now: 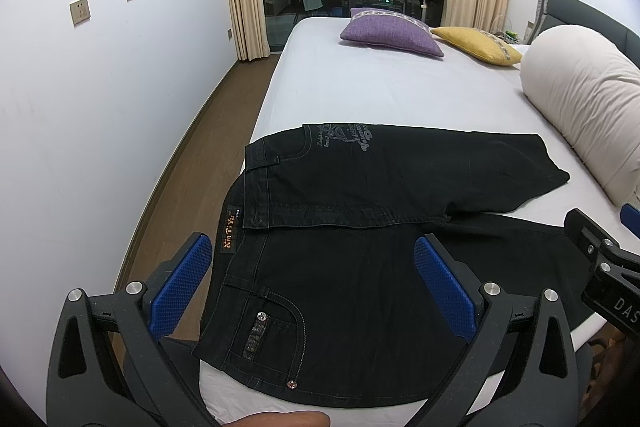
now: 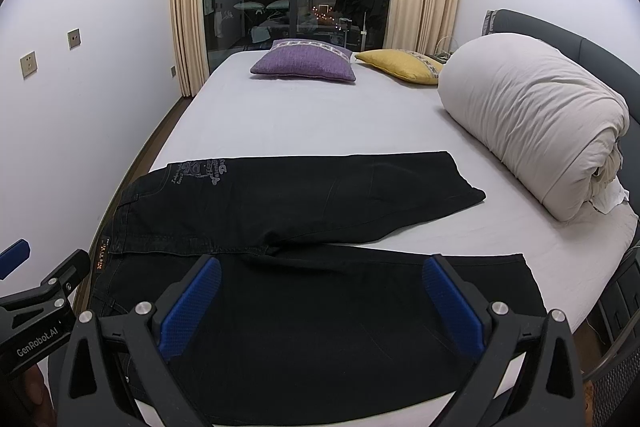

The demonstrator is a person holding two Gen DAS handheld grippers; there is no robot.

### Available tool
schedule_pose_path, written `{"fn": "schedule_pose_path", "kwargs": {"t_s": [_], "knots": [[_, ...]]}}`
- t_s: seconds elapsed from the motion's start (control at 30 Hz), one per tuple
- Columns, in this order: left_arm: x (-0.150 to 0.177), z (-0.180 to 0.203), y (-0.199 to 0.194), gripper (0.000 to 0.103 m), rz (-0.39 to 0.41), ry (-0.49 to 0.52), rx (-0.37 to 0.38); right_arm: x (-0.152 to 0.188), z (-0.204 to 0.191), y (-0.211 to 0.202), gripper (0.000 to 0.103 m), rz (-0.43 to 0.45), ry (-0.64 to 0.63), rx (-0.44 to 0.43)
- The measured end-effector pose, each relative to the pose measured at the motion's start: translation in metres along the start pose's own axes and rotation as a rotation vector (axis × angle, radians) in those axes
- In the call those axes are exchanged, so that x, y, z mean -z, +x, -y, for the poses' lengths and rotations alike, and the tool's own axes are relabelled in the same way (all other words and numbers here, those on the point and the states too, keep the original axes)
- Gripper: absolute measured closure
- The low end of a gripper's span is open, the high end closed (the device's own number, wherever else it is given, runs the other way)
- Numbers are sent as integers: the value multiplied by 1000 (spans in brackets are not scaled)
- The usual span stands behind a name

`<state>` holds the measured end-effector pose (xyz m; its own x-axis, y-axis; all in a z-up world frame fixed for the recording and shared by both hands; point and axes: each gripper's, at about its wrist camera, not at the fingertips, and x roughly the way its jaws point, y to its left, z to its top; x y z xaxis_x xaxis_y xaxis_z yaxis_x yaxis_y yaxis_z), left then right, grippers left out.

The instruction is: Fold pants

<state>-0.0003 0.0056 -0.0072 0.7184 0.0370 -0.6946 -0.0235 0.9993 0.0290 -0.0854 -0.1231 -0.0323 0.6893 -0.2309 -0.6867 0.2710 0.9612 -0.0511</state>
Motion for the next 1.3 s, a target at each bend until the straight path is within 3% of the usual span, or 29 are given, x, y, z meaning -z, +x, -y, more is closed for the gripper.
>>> {"fn": "schedule_pose_path", "kwargs": {"t_s": [0.9, 0.97, 1.13, 1.27, 1.3], "knots": [[5, 1, 27, 0, -41, 18, 3, -2, 0, 31, 0, -55, -21, -28], [3, -2, 32, 0, -31, 38, 8, -2, 3, 37, 0, -53, -32, -70], [-20, -24, 68, 0, -79, 34, 107, -11, 19, 60, 0, -58, -62, -209], [-49, -36, 119, 0, -164, 100, 207, -27, 31, 82, 3, -41, -114, -283], [-59, -37, 136, 0, -196, 138, 199, -31, 32, 88, 6, -36, -136, -296]]}}
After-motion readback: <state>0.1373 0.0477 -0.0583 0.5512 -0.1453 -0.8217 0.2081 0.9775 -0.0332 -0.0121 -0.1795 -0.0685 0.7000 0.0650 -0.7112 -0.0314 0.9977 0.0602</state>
